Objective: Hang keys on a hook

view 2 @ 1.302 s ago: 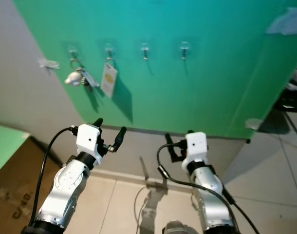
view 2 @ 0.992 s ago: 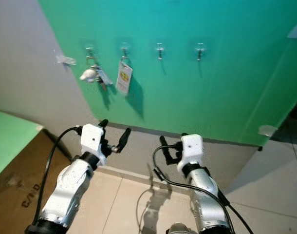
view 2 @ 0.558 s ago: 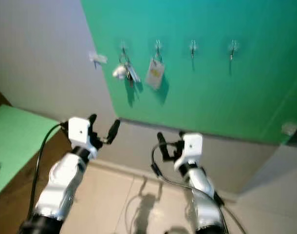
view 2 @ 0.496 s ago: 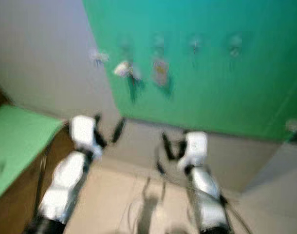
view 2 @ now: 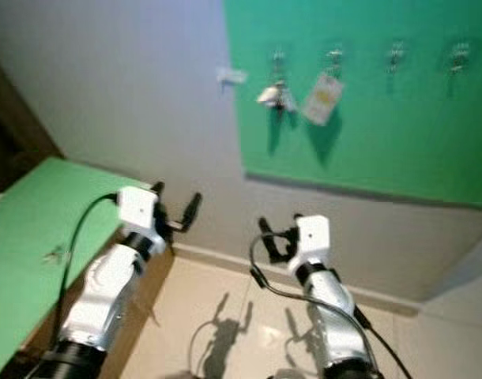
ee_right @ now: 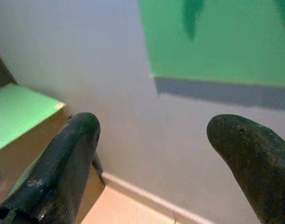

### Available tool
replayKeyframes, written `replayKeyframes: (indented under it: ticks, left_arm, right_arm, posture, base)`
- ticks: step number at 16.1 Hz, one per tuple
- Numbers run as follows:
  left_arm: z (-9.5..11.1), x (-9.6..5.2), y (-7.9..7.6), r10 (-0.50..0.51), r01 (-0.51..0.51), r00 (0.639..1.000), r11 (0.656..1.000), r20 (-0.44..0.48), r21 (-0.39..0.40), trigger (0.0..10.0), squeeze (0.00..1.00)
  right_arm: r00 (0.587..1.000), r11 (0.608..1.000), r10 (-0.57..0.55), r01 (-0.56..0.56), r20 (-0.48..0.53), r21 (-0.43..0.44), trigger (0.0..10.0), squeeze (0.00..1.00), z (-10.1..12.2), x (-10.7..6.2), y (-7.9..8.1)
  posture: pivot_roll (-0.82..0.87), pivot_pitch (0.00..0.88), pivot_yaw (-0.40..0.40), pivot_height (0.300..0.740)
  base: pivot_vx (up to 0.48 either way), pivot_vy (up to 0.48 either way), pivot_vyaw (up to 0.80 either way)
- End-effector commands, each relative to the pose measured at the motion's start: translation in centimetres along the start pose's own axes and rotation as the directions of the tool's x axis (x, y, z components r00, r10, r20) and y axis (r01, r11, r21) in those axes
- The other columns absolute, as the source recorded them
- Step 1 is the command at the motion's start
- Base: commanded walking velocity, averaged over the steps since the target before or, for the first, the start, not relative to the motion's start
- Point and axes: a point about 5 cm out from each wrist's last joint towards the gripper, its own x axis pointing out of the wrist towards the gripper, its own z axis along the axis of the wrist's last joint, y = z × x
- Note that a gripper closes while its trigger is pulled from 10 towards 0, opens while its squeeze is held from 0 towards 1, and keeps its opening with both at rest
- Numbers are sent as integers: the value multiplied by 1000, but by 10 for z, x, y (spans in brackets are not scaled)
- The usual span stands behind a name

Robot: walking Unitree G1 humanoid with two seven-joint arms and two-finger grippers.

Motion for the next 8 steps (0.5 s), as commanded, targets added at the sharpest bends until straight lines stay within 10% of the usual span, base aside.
replayKeyframes:
  ticks: [1,8]
  left_arm:
    - [-1,-2,10,41,-41,999,998,-16,41,10000,0]
    - [-2,-22,9,128,-129,990,992,67,8,10000,0]
  right_arm:
    - [999,999,43,-43,12,-2,10000,0,3,6,13]
    - [999,999,-10,9,53,31,10000,0,4,0,8]
  posture:
    - [-177,16,95,740]
    - [-183,27,110,740]
  base:
    - [0,0,781]
    - [0,0,749]
